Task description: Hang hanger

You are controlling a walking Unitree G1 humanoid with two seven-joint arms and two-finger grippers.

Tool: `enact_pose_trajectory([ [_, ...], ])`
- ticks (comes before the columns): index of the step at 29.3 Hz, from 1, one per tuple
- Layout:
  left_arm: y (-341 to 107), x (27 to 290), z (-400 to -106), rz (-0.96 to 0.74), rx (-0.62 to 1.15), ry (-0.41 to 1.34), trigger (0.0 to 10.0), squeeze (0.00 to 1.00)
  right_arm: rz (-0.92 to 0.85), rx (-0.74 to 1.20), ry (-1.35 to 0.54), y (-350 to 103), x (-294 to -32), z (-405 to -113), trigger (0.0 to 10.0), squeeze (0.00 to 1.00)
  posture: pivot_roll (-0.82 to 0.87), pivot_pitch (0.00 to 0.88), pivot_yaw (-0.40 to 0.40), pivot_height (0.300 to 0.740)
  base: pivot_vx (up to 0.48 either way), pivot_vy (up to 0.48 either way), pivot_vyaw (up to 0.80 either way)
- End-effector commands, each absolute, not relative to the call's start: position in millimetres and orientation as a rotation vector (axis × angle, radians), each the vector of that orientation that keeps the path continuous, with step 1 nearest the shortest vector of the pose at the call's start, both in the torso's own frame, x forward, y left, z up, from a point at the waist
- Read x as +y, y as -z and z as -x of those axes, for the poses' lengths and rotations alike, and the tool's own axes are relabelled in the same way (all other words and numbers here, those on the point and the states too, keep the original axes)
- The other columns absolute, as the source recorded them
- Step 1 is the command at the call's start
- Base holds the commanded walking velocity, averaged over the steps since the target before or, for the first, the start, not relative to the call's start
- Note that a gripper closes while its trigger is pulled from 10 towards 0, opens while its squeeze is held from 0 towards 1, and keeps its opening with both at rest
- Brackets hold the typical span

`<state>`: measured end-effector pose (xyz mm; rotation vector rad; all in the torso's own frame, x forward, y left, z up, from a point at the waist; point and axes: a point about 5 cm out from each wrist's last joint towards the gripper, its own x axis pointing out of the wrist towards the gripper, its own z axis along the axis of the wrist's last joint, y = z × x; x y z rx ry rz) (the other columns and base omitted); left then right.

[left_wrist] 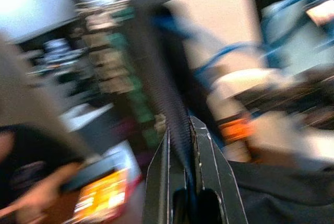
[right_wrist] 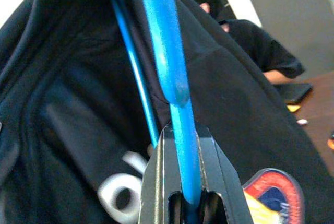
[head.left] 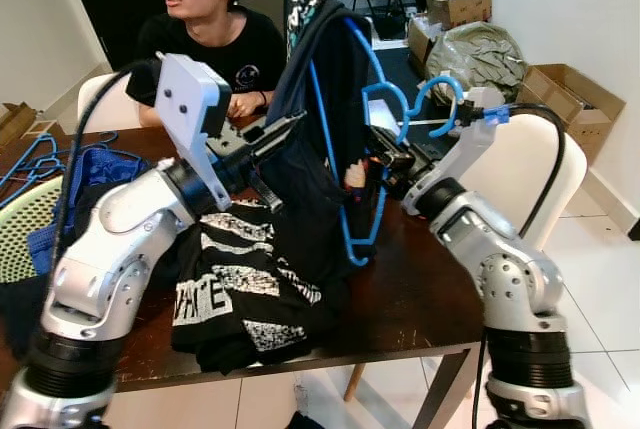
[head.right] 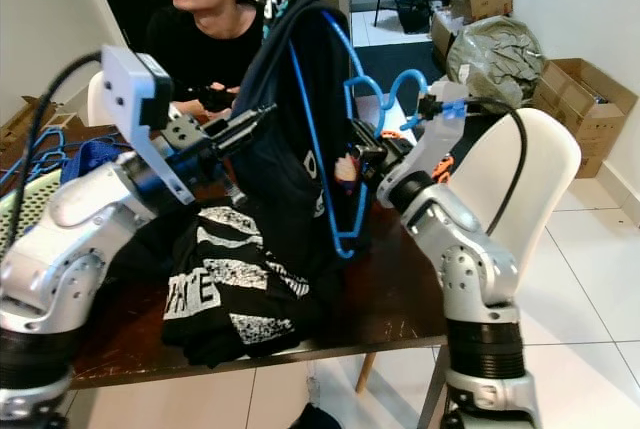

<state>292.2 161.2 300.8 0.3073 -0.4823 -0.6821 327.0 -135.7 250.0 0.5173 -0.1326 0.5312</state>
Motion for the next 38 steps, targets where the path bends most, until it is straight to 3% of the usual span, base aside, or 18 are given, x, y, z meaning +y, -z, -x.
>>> enact_pose_trajectory([
  [1, -312, 181, -296, -0.376, -0.508, 0.573, 2.7, 0.00, -0.577, -0.180, -0.460, -260, -147, -331, 10.0, 0.00, 0.05, 0.000, 0.045, 0.740, 0.000, 0.000, 0.00],
  [4, -324, 196, -298, -0.414, -0.537, 0.480, 2.7, 0.00, -0.593, -0.183, -0.459, -260, -147, -332, 10.0, 0.00, 0.05, 0.000, 0.045, 0.740, 0.000, 0.000, 0.00],
  [6, -344, 219, -298, -0.465, -0.578, 0.335, 2.1, 0.00, -0.613, -0.190, -0.462, -262, -148, -332, 10.0, 0.00, 0.05, 0.000, 0.047, 0.740, 0.000, 0.000, 0.00],
  [7, -355, 231, -296, -0.484, -0.603, 0.267, 4.3, 0.00, -0.621, -0.189, -0.462, -262, -149, -332, 10.0, 0.00, 0.05, 0.000, 0.050, 0.740, 0.000, 0.000, 0.00],
  [12, -370, 248, -291, -0.498, -0.645, 0.182, 4.2, 0.00, -0.629, -0.183, -0.458, -260, -151, -331, 10.0, 0.00, 0.05, 0.000, 0.050, 0.740, 0.000, 0.000, 0.00],
  [13, -371, 249, -291, -0.495, -0.649, 0.183, 4.8, 0.00, -0.632, -0.182, -0.457, -260, -152, -331, 10.0, 0.00, 0.05, 0.000, 0.050, 0.740, 0.000, 0.000, 0.00],
  [14, -369, 249, -290, -0.498, -0.645, 0.190, 8.8, 0.00, -0.642, -0.187, -0.458, -260, -152, -331, 10.0, 0.00, 0.05, 0.000, 0.054, 0.740, 0.000, 0.000, 0.00],
  [15, -369, 249, -290, -0.498, -0.645, 0.190, 8.8, 0.00, -0.642, -0.187, -0.458, -260, -152, -331, 10.0, 0.00, 0.05, 0.000, 0.054, 0.740, 0.000, 0.000, 0.00],
  [16, -368, 249, -290, -0.501, -0.641, 0.196, 10.0, 0.00, -0.649, -0.191, -0.459, -261, -152, -331, 10.0, 0.00, 0.05, 0.000, 0.054, 0.740, 0.000, 0.000, 0.00],
  [24, -369, 267, -292, -0.572, -0.637, 0.076, 10.0, 0.00, -0.608, -0.183, -0.603, -259, -147, -320, 10.0, 0.00, 0.05, 0.000, 0.057, 0.740, 0.000, 0.000, 0.00],
  [30, -380, 279, -290, -0.607, -0.656, 0.020, 10.0, 0.00, -0.376, -0.132, -0.823, -241, -145, -296, 10.0, 0.00, 0.06, 0.000, 0.062, 0.740, 0.000, 0.000, 0.00],
  [32, -383, 277, -292, -0.631, -0.655, 0.048, 10.0, 0.00, -0.293, -0.112, -0.886, -234, -154, -286, 10.0, 0.00, 0.06, 0.000, 0.062, 0.740, 0.000, 0.000, 0.00],
  [38, -378, 264, -292, -0.676, -0.624, 0.206, 10.0, 0.00, -0.300, -0.050, -0.873, -213, -184, -273, 10.0, 0.00, 0.07, 0.000, 0.048, 0.740, 0.000, 0.000, 0.00],
])
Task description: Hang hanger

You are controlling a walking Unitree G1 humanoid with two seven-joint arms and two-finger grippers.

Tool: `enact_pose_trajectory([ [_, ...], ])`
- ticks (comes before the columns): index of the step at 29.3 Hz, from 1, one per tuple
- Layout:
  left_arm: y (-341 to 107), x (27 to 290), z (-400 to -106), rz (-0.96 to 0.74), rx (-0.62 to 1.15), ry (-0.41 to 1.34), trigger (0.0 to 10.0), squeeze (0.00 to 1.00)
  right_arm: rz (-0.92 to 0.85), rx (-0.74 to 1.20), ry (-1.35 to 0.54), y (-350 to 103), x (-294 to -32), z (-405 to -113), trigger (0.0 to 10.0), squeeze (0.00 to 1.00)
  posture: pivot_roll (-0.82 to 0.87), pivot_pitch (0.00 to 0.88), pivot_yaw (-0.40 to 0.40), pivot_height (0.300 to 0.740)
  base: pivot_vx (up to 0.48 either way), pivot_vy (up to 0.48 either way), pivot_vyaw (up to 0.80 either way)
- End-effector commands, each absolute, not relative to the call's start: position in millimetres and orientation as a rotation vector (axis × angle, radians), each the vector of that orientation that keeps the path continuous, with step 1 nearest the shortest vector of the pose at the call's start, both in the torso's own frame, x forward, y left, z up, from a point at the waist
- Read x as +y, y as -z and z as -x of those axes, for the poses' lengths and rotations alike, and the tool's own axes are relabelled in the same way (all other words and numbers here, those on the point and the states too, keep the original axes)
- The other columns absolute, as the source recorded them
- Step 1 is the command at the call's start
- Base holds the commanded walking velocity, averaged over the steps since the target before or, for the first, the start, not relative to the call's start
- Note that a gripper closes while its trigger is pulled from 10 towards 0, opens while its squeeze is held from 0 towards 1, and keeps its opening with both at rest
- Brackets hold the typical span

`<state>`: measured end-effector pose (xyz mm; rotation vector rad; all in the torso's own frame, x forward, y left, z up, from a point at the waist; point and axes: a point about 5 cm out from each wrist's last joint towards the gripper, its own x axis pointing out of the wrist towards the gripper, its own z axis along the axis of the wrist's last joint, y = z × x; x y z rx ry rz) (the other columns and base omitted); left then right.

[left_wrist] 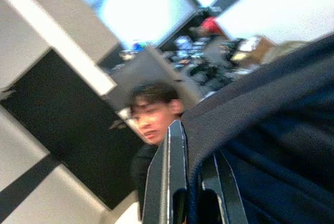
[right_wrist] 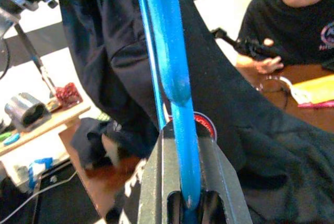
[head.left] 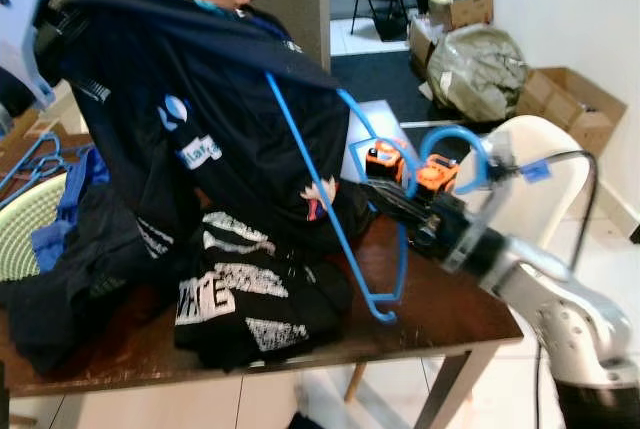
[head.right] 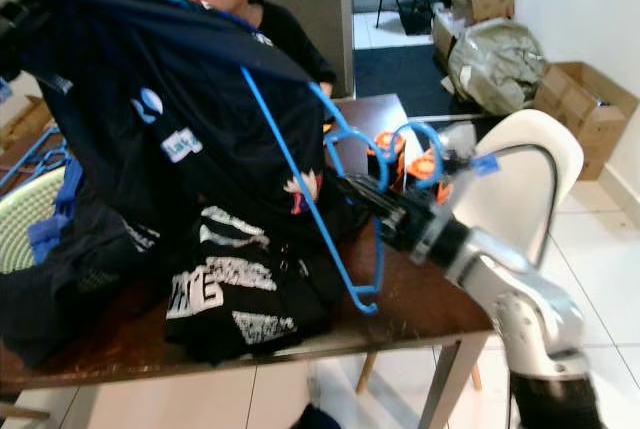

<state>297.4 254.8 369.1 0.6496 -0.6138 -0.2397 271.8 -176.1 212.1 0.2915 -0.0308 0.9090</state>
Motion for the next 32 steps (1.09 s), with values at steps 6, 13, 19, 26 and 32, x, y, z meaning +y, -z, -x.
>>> enact_pose_trajectory([
  [6, -369, 254, -290, -0.667, -0.584, 0.354, 10.0, 0.00, -0.316, -0.016, -0.859, -202, -194, -264, 10.0, 0.00, 0.07, 0.011, 0.068, 0.740, 0.000, 0.000, 0.00],
  [13, -351, 231, -293, -0.602, -0.544, 0.546, 10.0, 0.00, -0.342, 0.016, -0.856, -189, -192, -257, 10.0, 0.00, 0.08, 0.025, 0.106, 0.740, 0.000, 0.000, 0.00],
  [19, -326, 190, -287, -0.467, -0.521, 0.774, 10.0, 0.00, -0.507, 0.048, -0.470, -185, -205, -293, 10.0, 0.00, 0.08, 0.018, 0.111, 0.740, 0.000, 0.000, 0.00],
  [26, -295, 152, -281, -0.410, -0.455, 0.917, 10.0, 0.00, -0.558, 0.079, -0.381, -188, -192, -306, 10.0, 0.00, 0.10, 0.018, 0.102, 0.740, 0.000, 0.000, 0.00],
  [32, -284, 128, -279, -0.329, -0.457, 0.955, 10.0, 0.00, -0.525, 0.083, -0.401, -198, -168, -312, 10.0, 0.00, 0.09, 0.016, 0.091, 0.740, 0.000, 0.000, 0.00],
])
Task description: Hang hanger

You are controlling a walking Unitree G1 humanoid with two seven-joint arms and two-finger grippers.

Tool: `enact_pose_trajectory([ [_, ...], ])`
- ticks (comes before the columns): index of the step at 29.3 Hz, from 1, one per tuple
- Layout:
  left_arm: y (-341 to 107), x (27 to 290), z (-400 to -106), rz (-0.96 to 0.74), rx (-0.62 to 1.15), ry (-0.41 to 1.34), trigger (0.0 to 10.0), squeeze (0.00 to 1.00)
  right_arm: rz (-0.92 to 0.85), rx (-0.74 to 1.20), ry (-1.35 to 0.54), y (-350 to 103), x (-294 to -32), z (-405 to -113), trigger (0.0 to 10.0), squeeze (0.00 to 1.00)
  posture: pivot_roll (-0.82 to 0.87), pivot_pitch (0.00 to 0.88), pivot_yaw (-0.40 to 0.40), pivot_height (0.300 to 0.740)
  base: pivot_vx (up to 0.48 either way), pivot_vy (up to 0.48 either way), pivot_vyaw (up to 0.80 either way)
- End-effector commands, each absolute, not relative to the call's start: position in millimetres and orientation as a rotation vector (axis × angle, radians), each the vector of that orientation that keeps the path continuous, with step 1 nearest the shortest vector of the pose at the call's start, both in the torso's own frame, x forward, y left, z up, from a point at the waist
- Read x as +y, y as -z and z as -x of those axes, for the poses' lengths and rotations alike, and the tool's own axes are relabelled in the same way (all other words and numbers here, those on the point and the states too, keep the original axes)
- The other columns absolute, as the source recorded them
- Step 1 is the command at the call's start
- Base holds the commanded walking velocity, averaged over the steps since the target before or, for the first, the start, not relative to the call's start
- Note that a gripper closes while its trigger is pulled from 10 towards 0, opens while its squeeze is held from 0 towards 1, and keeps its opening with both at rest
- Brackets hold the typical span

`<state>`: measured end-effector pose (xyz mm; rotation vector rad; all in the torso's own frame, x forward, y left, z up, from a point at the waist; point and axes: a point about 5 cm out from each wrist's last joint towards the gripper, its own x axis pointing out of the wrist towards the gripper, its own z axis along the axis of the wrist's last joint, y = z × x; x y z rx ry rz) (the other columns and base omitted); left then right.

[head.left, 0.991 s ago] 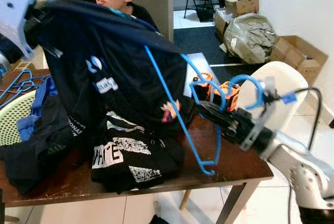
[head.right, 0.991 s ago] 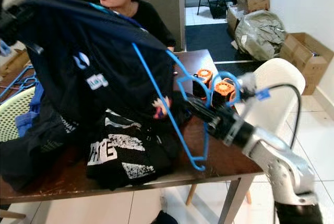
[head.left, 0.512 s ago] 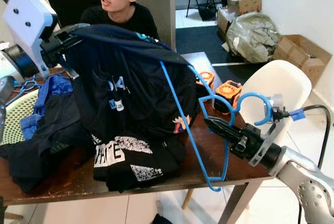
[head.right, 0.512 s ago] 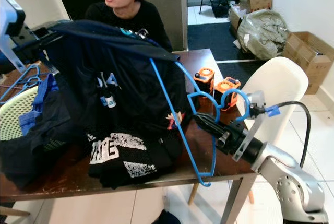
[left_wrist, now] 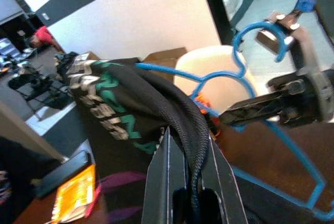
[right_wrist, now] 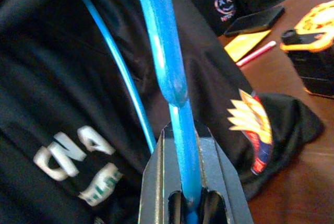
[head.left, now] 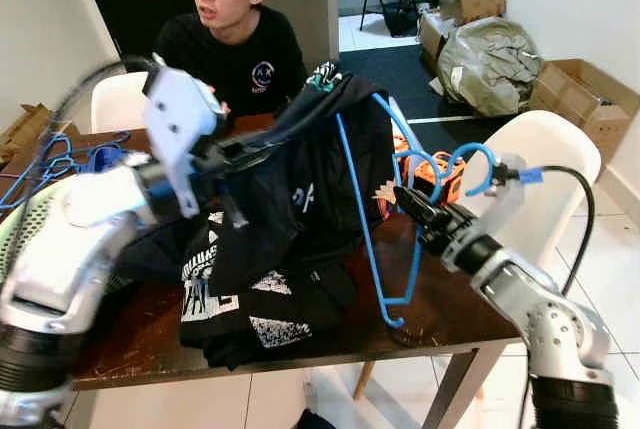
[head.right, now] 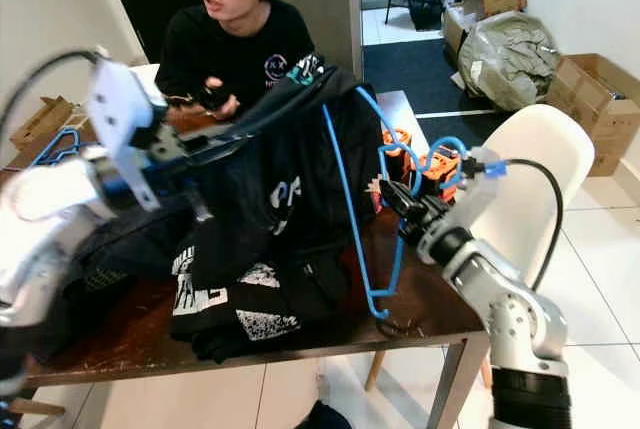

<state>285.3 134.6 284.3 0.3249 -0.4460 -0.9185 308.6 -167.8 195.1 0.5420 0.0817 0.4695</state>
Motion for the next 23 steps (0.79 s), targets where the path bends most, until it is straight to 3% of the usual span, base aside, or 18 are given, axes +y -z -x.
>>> enact_pose_trajectory([
  [1, -284, 125, -279, -0.314, -0.461, 0.955, 10.0, 0.00, -0.515, 0.083, -0.407, -201, -163, -313, 10.0, 0.00, 0.09, 0.016, 0.091, 0.740, 0.000, 0.000, 0.00],
  [6, -288, 113, -281, -0.244, -0.492, 0.943, 10.0, 0.00, -0.473, 0.090, -0.442, -207, -145, -315, 10.0, 0.00, 0.09, 0.011, 0.090, 0.740, 0.000, 0.000, 0.00],
  [10, -290, 88, -278, -0.118, -0.526, 0.965, 10.0, 0.00, -0.537, 0.060, -0.500, -220, -125, -317, 10.0, 0.00, 0.08, 0.003, 0.075, 0.740, 0.000, 0.000, 0.00],
  [13, -289, 85, -281, -0.132, -0.531, 0.942, 10.0, 0.00, -0.569, 0.001, -0.570, -232, -119, -316, 10.0, 0.00, 0.08, 0.000, 0.069, 0.740, 0.000, 0.000, 0.00],
  [18, -300, 110, -297, -0.201, -0.557, 0.763, 10.0, 0.00, -0.486, -0.064, -0.674, -240, -122, -307, 10.0, 0.00, 0.08, 0.000, 0.058, 0.740, 0.000, 0.000, 0.00],
  [23, -316, 139, -304, -0.330, -0.577, 0.629, 10.0, 0.00, -0.391, -0.078, -0.694, -232, -145, -302, 10.0, 0.00, 0.08, 0.003, 0.047, 0.740, 0.000, 0.000, 0.00],
])
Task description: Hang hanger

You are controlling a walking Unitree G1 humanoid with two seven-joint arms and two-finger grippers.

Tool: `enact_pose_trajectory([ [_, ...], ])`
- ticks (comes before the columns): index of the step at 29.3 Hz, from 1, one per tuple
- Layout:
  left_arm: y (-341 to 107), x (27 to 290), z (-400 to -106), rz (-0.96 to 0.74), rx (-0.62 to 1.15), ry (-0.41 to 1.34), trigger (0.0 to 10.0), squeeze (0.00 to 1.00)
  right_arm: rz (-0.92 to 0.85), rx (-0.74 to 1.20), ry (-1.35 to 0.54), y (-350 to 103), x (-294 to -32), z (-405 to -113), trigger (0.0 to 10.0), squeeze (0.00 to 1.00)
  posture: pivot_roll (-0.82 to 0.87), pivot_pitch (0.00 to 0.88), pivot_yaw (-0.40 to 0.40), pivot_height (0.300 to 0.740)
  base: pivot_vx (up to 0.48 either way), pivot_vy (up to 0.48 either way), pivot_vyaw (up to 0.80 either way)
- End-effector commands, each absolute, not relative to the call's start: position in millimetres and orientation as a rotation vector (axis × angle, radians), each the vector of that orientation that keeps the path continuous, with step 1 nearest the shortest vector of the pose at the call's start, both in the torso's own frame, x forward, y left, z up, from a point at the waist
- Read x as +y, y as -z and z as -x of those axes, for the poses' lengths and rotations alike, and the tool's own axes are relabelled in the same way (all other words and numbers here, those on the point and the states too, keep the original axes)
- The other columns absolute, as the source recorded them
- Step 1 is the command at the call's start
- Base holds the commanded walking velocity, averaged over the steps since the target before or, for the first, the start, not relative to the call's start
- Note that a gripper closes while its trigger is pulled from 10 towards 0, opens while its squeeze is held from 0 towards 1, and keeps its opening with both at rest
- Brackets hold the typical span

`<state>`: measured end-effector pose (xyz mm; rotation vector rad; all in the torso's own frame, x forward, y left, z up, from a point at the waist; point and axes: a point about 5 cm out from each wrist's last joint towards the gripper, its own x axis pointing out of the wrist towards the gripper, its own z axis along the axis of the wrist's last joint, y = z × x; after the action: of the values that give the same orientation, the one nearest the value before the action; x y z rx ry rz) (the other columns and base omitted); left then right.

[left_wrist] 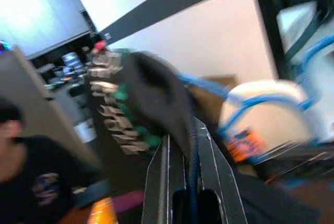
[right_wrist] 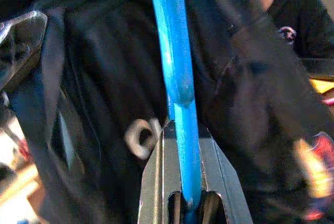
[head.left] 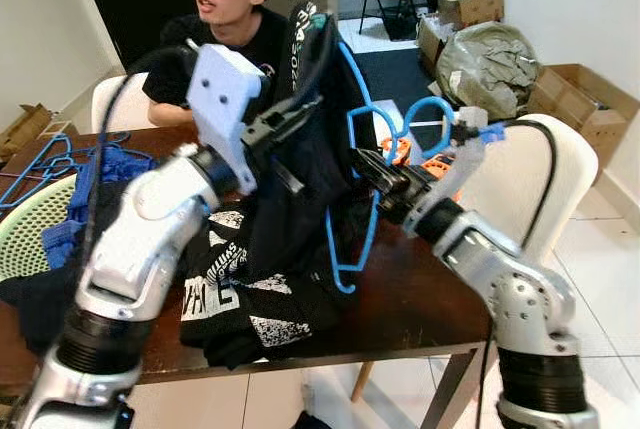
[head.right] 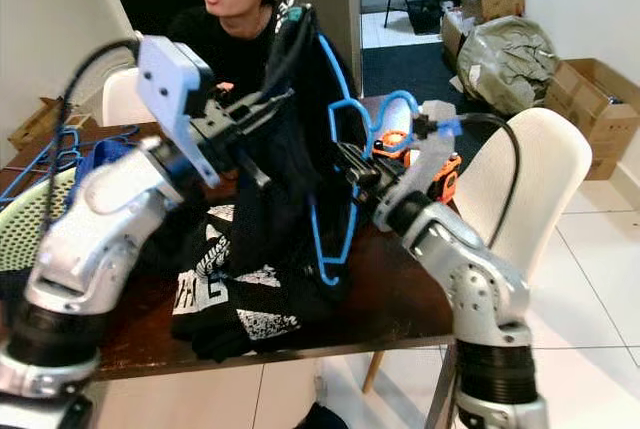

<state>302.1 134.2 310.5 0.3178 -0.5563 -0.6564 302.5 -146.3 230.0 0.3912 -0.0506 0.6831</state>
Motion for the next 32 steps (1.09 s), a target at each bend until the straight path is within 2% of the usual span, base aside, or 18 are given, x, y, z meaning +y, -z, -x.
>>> enact_pose_trajectory([
  [1, -319, 146, -304, -0.370, -0.574, 0.598, 10.0, 0.00, -0.390, -0.081, -0.680, -230, -153, -303, 10.0, 0.00, 0.08, 0.002, 0.043, 0.740, 0.000, 0.000, 0.00],
  [6, -325, 179, -302, -0.497, -0.552, 0.505, 10.0, 0.00, -0.290, -0.095, -0.725, -222, -173, -295, 10.0, 0.00, 0.07, 0.002, 0.043, 0.740, 0.000, 0.000, 0.00],
  [9, -330, 193, -298, -0.572, -0.530, 0.521, 10.0, 0.00, -0.247, -0.095, -0.758, -219, -185, -287, 10.0, 0.00, 0.07, 0.002, 0.043, 0.740, 0.000, 0.000, 0.00],
  [11, -330, 193, -298, -0.572, -0.530, 0.521, 10.0, 0.00, -0.247, -0.095, -0.758, -219, -185, -287, 10.0, 0.00, 0.07, 0.002, 0.043, 0.740, 0.000, 0.000, 0.00],
  [17, -340, 197, -285, -0.661, -0.500, 0.712, 10.0, 0.00, -0.056, -0.043, -0.776, -219, -205, -280, 10.0, 0.00, 0.08, 0.015, 0.046, 0.740, 0.000, 0.000, 0.00],
  [20, -343, 207, -278, -0.747, -0.409, 0.851, 10.0, 0.00, 0.142, -0.020, -0.783, -226, -219, -273, 10.0, 0.00, 0.08, 0.027, 0.064, 0.740, 0.000, 0.000, 0.00],
  [21, -343, 207, -278, -0.747, -0.409, 0.851, 10.0, 0.00, 0.142, -0.020, -0.783, -226, -219, -273, 10.0, 0.00, 0.08, 0.027, 0.064, 0.740, 0.000, 0.000, 0.00],
  [27, -362, 224, -272, -0.838, -0.290, 1.012, 10.0, 0.00, 0.476, -0.050, -0.719, -260, -244, -270, 10.0, 0.00, 0.08, 0.023, 0.079, 0.740, 0.000, 0.000, 0.00],
  [32, -369, 226, -272, -0.891, -0.260, 1.047, 10.0, 0.00, 0.609, -0.065, -0.746, -279, -249, -267, 10.0, 0.00, 0.09, 0.030, 0.081, 0.740, 0.000, 0.000, 0.00],
])
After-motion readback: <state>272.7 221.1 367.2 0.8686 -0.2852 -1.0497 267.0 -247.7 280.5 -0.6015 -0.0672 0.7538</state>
